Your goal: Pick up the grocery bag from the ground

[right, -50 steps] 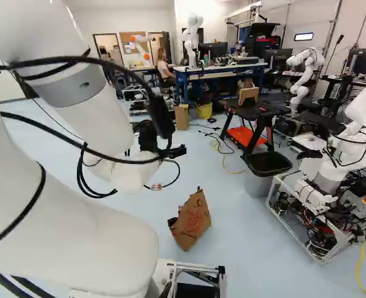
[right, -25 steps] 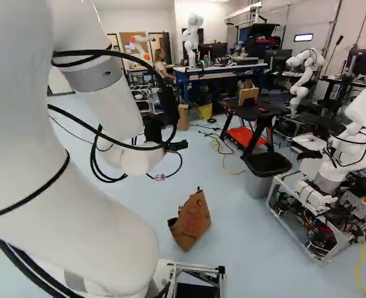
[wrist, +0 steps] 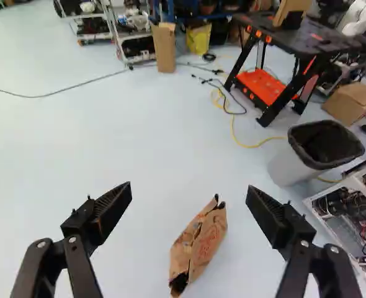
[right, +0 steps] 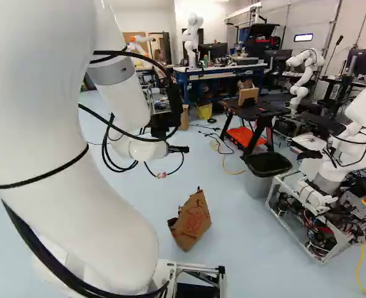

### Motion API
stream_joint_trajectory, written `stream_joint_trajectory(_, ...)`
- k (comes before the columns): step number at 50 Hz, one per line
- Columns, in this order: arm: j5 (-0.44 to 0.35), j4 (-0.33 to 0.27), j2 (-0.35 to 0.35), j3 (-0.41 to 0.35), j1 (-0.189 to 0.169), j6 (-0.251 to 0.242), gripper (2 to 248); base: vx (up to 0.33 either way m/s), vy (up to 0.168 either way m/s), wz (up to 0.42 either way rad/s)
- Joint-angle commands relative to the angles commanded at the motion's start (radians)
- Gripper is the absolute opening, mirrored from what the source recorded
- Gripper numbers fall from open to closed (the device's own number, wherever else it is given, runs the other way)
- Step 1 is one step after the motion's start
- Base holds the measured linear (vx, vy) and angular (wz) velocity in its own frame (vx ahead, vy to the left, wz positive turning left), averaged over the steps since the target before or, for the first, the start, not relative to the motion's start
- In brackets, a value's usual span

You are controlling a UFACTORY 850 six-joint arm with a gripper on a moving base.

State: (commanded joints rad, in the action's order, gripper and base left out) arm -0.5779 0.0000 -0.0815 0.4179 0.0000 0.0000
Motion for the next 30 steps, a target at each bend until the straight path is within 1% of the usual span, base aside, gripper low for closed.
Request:
stream_joint_trajectory(11,0.105,0.0,-0.091,0.07,0.0,0.0,247,0.0,0.0,0.0)
stream_joint_trajectory(22,0.185,0.001,-0.179,0.139,0.0,0.0,247,0.0,0.0,0.0)
stream_joint_trajectory(30,0.242,0.012,-0.241,0.191,0.0,0.0,247,0.0,0.0,0.0)
